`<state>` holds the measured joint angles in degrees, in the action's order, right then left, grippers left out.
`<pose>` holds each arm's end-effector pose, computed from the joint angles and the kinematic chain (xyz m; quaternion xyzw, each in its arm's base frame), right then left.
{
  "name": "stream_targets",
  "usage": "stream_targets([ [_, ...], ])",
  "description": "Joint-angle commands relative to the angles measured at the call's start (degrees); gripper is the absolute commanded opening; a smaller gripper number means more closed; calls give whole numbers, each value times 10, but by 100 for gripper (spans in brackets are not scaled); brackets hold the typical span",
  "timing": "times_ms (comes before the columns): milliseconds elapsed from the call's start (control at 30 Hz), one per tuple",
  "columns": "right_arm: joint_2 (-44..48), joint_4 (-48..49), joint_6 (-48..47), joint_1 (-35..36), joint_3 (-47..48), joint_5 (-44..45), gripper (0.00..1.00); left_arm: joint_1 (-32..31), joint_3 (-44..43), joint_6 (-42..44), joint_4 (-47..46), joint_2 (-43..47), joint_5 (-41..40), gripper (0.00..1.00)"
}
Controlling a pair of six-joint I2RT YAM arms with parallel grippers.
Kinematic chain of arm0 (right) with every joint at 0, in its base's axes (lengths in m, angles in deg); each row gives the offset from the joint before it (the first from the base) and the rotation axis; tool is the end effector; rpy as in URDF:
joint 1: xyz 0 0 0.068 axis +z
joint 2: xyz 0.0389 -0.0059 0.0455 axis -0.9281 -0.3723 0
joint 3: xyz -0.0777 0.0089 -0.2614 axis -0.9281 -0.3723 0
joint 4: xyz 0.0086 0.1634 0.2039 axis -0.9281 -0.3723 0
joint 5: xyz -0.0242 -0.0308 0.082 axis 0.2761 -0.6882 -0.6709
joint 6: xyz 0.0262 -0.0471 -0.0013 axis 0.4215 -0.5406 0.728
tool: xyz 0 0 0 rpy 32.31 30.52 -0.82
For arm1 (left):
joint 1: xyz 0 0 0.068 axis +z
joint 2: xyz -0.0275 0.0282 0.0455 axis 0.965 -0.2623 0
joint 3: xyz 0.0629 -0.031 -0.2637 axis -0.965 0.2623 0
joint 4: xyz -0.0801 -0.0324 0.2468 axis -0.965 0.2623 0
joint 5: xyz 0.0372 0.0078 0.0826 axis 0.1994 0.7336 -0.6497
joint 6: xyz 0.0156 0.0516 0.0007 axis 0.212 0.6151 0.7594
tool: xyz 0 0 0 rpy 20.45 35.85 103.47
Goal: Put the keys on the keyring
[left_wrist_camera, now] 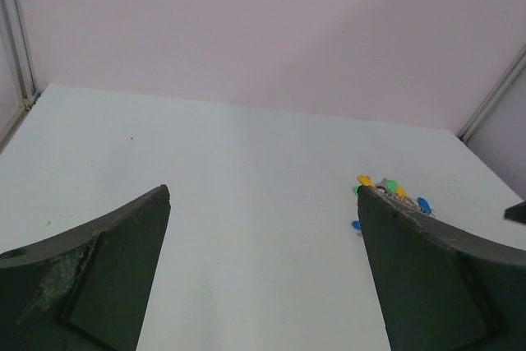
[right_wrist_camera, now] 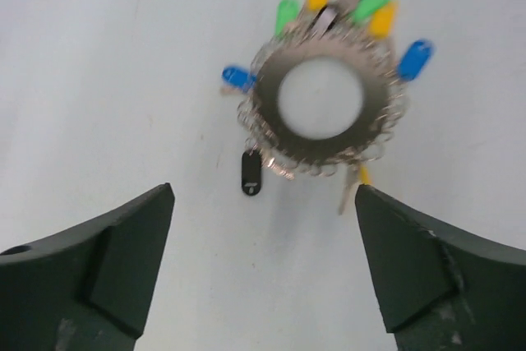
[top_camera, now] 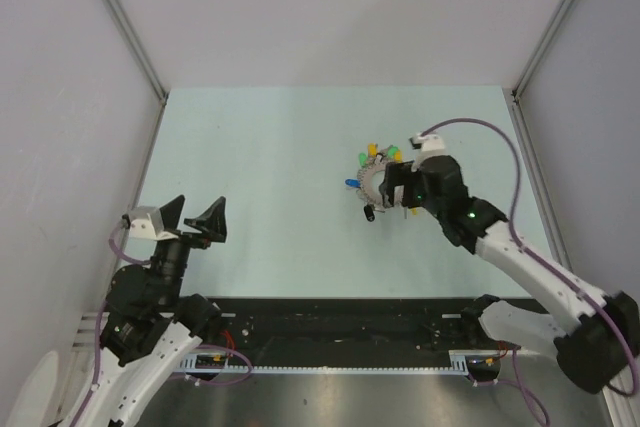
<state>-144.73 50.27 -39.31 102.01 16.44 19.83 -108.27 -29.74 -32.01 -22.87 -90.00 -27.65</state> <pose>0.2071 0.1324 0.2837 -0.1055 0.8585 0.1436 0.4809 0.0488 -0.0141 0.3170 -0.0361 0.6356 -0.1479 0.7569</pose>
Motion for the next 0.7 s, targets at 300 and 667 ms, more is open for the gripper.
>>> stream_targets([
  [300,396,-180,-2,-106,-3,192,100,4,0,-33,75,109,-30,100],
  [667,606,-217,5,-105,-14,336,100,4,5,-23,64,94,-30,100],
])
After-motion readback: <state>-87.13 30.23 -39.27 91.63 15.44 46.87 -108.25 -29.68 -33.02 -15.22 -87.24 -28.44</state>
